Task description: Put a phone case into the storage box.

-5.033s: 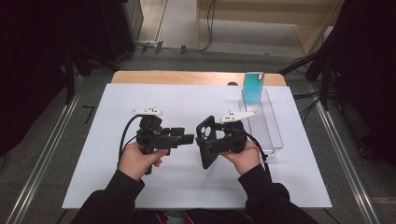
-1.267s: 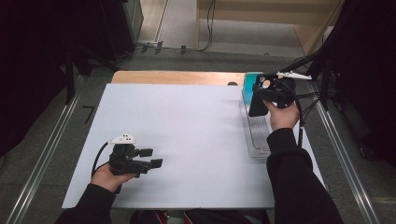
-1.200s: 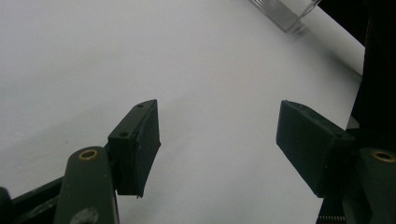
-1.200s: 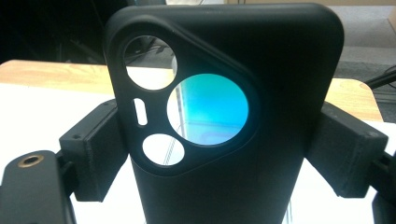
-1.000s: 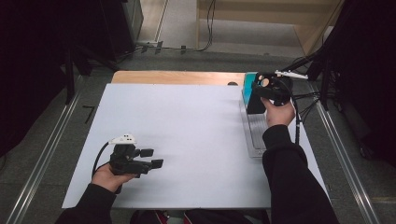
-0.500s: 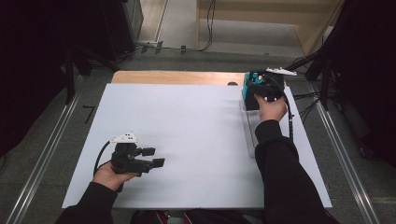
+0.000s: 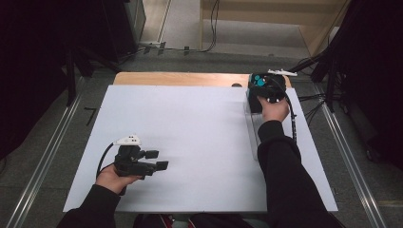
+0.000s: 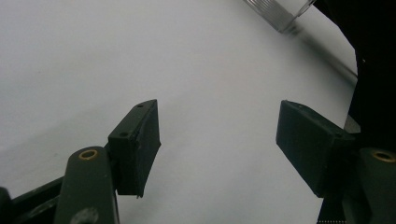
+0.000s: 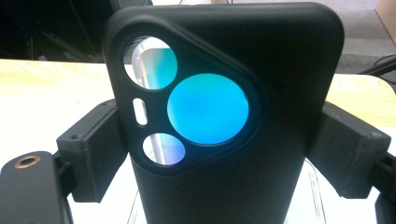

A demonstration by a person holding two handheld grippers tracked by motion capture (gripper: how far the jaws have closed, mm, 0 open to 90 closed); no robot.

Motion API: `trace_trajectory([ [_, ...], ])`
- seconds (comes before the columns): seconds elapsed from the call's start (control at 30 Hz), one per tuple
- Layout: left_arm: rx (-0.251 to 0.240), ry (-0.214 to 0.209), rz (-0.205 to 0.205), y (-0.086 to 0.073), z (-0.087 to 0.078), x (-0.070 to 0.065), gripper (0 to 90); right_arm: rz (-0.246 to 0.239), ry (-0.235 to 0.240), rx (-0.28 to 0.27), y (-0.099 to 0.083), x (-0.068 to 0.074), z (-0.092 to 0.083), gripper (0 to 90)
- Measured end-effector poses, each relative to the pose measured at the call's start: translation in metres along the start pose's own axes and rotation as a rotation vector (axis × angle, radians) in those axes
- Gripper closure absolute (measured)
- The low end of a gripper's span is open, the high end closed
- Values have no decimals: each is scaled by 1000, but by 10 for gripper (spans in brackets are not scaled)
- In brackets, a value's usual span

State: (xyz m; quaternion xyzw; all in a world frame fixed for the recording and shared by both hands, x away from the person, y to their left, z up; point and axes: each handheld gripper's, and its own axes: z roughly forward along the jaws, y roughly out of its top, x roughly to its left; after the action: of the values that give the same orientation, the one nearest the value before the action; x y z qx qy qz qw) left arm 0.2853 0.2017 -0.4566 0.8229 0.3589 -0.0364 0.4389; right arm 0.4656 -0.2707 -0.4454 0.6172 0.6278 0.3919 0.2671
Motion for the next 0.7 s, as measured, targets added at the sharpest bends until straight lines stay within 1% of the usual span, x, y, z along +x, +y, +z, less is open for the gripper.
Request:
trace_trajectory([
  [0.03,5,2,4,0,0,0,305,2,1,-1,0,1,0,108],
  [0.23,1,-1,1,-1,-1,1,305,-28,-21,-8,-1,6,4,104],
  [0.33,0,-1,-4,-1,-1,1,305,-53,-32,0,0,8,5,101],
  [0.5,1,-1,-7,-1,-1,1,305,-35,-11,3,1,4,6,94],
  [0.57,3,4,-5,-1,-1,1,305,-36,-7,3,1,4,6,90],
  [0.63,1,5,-9,-1,-1,1,305,-33,-1,9,1,4,6,71],
  [0.7,1,8,-9,-2,-1,2,305,-31,-1,17,1,4,8,0],
])
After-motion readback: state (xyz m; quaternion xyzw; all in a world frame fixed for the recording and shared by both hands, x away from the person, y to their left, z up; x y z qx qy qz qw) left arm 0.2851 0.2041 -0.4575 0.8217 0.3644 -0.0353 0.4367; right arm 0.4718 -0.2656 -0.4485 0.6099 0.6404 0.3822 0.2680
